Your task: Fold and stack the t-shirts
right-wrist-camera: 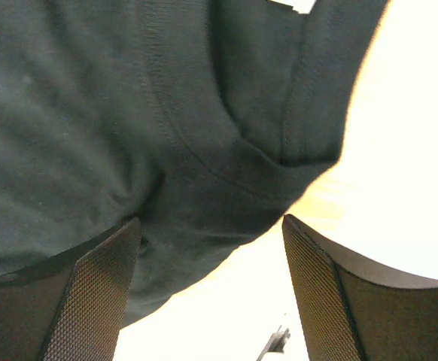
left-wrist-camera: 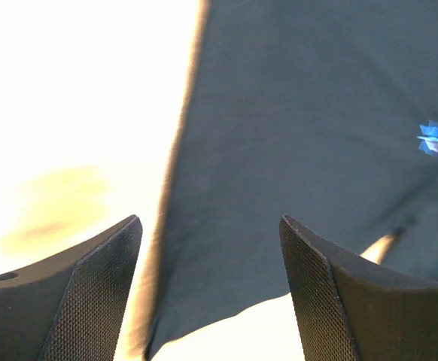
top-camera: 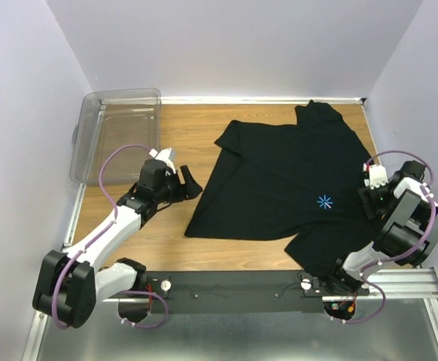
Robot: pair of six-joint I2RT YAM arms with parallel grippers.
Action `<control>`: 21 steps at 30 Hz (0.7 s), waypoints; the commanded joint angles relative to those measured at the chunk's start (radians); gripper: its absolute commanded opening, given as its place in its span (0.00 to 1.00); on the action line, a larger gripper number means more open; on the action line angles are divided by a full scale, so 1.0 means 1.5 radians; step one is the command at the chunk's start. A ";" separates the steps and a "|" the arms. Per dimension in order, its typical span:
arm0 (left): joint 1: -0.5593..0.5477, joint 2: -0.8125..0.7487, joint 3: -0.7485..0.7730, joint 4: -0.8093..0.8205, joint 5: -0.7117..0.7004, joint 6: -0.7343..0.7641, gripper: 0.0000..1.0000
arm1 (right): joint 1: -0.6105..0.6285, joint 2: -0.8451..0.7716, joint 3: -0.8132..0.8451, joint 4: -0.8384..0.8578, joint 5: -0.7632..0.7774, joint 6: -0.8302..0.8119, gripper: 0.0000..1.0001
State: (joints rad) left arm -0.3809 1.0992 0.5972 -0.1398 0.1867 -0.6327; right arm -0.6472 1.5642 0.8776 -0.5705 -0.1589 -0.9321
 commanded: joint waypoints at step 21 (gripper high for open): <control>-0.044 0.714 0.701 -0.074 -0.109 -0.004 0.70 | 0.095 -0.044 0.151 -0.179 -0.486 0.073 0.83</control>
State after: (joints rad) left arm -0.4583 2.1273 1.5887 -0.1627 0.0746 -0.5972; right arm -0.5037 1.4776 1.0664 -0.8139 -0.7856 -0.8684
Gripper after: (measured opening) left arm 0.705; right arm 0.829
